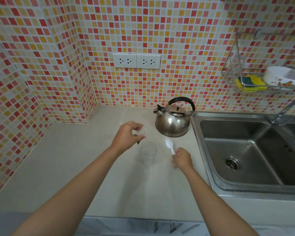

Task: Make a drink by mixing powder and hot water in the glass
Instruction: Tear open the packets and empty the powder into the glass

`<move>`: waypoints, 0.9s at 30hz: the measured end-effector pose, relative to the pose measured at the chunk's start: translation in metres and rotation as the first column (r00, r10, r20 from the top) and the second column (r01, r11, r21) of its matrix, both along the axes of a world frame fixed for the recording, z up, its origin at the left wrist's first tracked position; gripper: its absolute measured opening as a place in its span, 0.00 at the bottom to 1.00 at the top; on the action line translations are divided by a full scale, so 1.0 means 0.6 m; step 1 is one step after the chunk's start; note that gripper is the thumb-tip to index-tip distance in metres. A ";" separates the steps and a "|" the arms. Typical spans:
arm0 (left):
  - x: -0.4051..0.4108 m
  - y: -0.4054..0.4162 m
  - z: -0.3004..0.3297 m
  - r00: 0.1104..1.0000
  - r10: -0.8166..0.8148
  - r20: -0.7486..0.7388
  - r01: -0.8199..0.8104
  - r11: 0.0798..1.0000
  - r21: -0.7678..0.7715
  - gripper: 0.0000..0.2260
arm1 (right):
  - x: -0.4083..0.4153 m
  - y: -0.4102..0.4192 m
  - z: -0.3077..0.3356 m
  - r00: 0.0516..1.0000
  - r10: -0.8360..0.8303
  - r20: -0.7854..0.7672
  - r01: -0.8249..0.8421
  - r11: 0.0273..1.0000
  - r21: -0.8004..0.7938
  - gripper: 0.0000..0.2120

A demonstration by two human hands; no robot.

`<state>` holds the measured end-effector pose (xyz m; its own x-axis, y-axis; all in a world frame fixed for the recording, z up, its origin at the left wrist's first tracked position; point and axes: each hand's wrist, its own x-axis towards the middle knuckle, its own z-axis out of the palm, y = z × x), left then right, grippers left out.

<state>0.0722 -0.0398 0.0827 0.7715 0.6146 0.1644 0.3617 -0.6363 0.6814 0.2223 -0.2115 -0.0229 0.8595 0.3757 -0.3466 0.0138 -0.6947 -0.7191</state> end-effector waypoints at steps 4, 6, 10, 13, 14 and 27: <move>0.013 0.000 0.015 1.000 -0.021 0.010 0.021 1.000 -0.008 0.21 | 0.028 0.006 0.096 0.991 0.007 0.132 -0.042 0.963 0.265 0.07; 0.023 -0.002 0.023 0.999 -0.032 0.008 0.032 0.999 -0.005 0.21 | 0.029 0.004 0.147 0.968 0.080 0.240 -0.153 0.940 0.304 0.08; 0.041 -0.010 0.033 0.998 -0.054 0.014 0.054 0.999 0.009 0.21 | 0.008 -0.002 0.220 0.897 0.223 0.381 -0.310 0.933 0.182 0.11; 0.048 -0.018 0.034 0.997 -0.074 0.014 0.074 0.997 0.022 0.20 | 0.000 -0.003 0.240 0.840 0.303 0.450 -0.337 0.941 -0.006 0.11; 0.048 -0.020 0.033 0.997 -0.079 0.012 0.078 0.997 0.026 0.20 | -0.003 -0.004 0.243 0.834 0.310 0.456 -0.335 0.942 -0.027 0.11; 0.044 -0.019 0.026 0.985 -0.154 -0.079 0.163 0.980 0.113 0.21 | -0.014 -0.006 0.252 0.801 0.395 0.449 -0.394 0.913 -0.100 0.10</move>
